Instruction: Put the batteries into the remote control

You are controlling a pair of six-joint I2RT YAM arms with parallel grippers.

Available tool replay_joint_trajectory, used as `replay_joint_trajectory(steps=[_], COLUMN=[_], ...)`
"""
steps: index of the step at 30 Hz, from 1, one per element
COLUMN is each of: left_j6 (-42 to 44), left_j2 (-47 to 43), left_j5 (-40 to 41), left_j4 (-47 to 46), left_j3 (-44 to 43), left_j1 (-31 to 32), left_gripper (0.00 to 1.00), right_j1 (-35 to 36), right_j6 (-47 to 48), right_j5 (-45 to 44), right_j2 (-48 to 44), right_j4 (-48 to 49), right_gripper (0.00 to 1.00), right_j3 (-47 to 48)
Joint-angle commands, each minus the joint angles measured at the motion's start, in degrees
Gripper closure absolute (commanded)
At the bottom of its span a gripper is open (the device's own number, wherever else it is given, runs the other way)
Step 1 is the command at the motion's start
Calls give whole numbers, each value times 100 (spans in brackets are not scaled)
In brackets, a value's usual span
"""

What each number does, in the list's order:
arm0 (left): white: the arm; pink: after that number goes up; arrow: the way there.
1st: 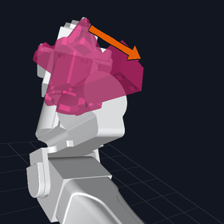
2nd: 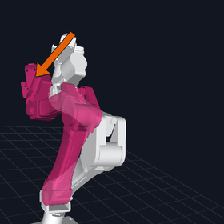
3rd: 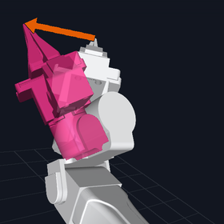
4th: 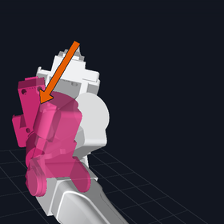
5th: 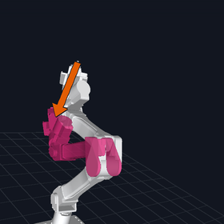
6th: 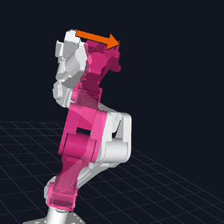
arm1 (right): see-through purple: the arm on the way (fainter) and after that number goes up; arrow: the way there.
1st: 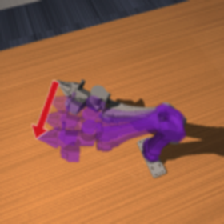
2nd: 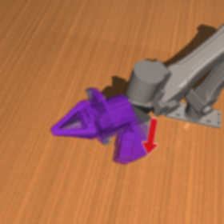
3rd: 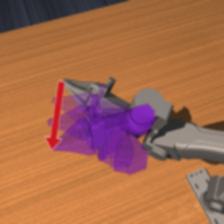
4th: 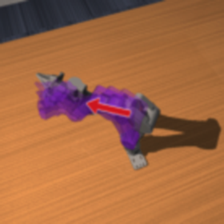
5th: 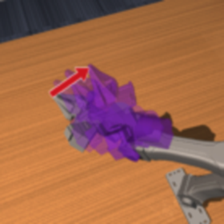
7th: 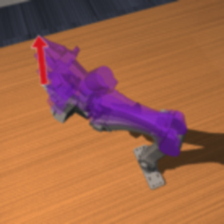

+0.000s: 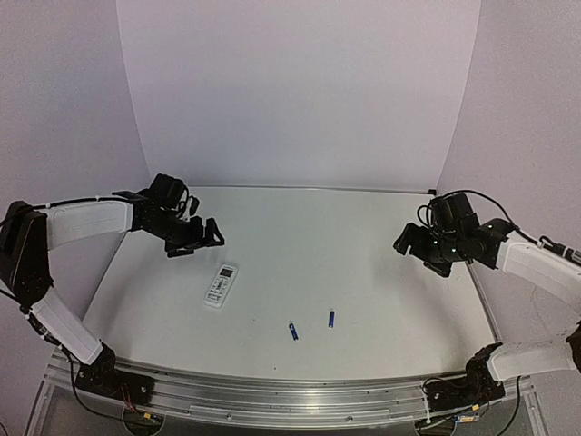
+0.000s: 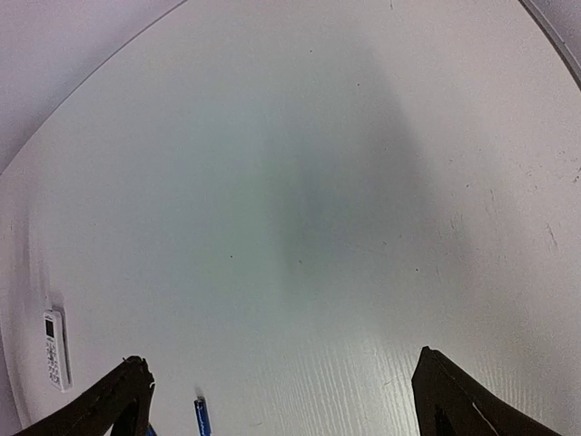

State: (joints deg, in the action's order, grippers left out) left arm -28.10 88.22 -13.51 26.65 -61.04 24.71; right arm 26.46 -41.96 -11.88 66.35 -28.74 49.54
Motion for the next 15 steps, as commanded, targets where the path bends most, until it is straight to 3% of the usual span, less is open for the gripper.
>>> replay_joint_trajectory(steps=[1,7,15], left_j6=[212,476,611], left_j2=[450,1011,1361], left_j5=[-1,539,613], left_j4=[-64,223,364], left_j3=[-152,-485,-539], left_j1=[371,948,1042], left_gripper=[0,0,3], right_j1=[12,15,13], right_j6=[-105,-26,162], right_j5=[176,202,207], right_j2=[-137,-172,-332], right_j4=[-70,-72,-73], right_gripper=[3,3,3], right_j3=[-128,-187,-248])
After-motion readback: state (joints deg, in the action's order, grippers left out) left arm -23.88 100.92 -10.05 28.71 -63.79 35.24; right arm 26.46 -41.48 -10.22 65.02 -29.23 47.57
